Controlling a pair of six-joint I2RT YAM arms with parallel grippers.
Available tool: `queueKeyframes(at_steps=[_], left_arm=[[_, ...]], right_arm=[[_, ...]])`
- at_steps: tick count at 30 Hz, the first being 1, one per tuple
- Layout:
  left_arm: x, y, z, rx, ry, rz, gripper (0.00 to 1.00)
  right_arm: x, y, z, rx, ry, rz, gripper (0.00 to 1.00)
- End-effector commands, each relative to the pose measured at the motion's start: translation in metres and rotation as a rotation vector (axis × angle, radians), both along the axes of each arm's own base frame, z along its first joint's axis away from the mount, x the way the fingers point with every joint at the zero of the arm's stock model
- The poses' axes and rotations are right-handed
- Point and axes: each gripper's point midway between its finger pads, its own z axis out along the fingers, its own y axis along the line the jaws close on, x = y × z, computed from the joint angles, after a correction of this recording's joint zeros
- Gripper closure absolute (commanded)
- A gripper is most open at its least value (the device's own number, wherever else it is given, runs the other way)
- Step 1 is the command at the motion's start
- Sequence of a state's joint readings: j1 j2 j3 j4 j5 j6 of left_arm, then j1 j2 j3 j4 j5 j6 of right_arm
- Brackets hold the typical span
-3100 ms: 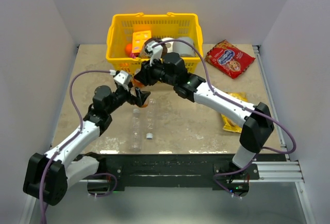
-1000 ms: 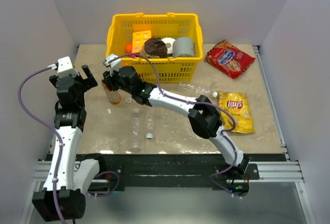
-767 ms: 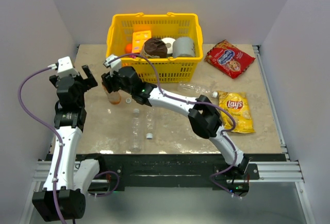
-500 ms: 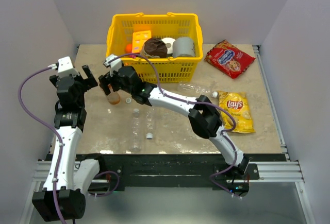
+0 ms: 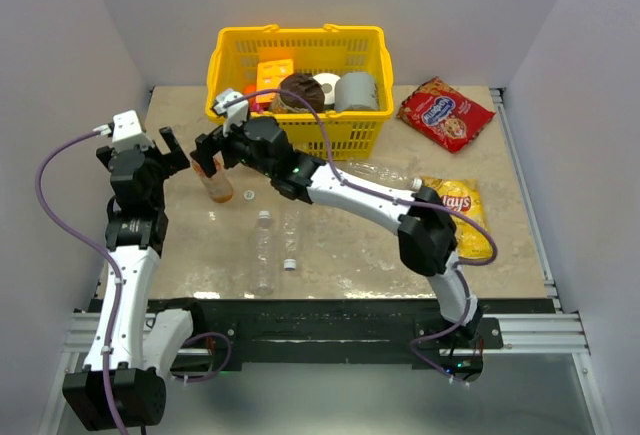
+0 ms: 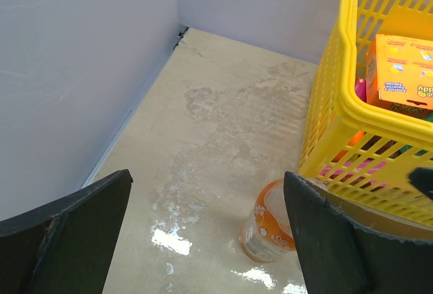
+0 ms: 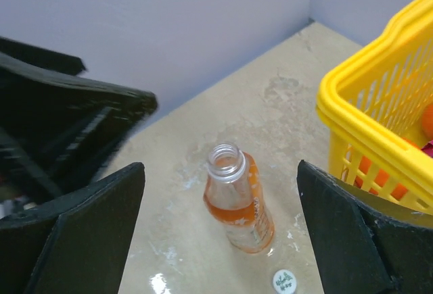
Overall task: Unscrew the bottle caps
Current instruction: Place the bottle without the bottle cap at the center of the board, then pick up the plastic bottle from the center of the board.
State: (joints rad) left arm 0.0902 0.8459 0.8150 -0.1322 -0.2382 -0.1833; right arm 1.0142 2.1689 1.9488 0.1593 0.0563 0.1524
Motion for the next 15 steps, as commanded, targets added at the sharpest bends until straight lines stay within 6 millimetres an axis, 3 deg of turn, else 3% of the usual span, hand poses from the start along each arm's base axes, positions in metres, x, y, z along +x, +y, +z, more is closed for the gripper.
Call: queueKeyframes(at_steps=[1,6,7,9,10,12,13,15], left_arm=[[0.002,-0.003,0.017,0.006,-0.071,-0.013,0.0],[0.008,-0.002,0.04,0.014,-0.109,-0.007,0.0],[0.007,-0.002,0.057,0.002,-0.137,0.004,0.0],[0.013,-0.005,0.071,-0.014,-0.155,-0.004,0.0],[0.016,-0.012,0.093,-0.018,-0.198,-0.042,0.0],[0.026,-0.023,0.107,-0.028,-0.221,-0.097,0.0],[0.03,-0.037,0.127,-0.03,-0.26,-0.165,0.0],[0.041,-0.048,0.136,-0.034,-0.281,-0.224,0.02]], right_arm=[[-0.025,-0.033,0.065,0.118,-0.007,0.004,0.03],[-0.046,-0.07,0.019,0.036,0.18,-0.057,0.05],[-0.052,-0.08,0.005,0.015,0.216,-0.068,0.06],[-0.064,-0.088,-0.024,-0.01,0.317,-0.072,0.07],[-0.069,-0.09,-0.03,-0.013,0.346,-0.065,0.09],[-0.079,-0.094,-0.043,-0.009,0.432,-0.067,0.1],[-0.085,-0.096,-0.055,-0.023,0.471,-0.06,0.11],[-0.093,-0.097,-0.074,-0.028,0.542,-0.07,0.12]])
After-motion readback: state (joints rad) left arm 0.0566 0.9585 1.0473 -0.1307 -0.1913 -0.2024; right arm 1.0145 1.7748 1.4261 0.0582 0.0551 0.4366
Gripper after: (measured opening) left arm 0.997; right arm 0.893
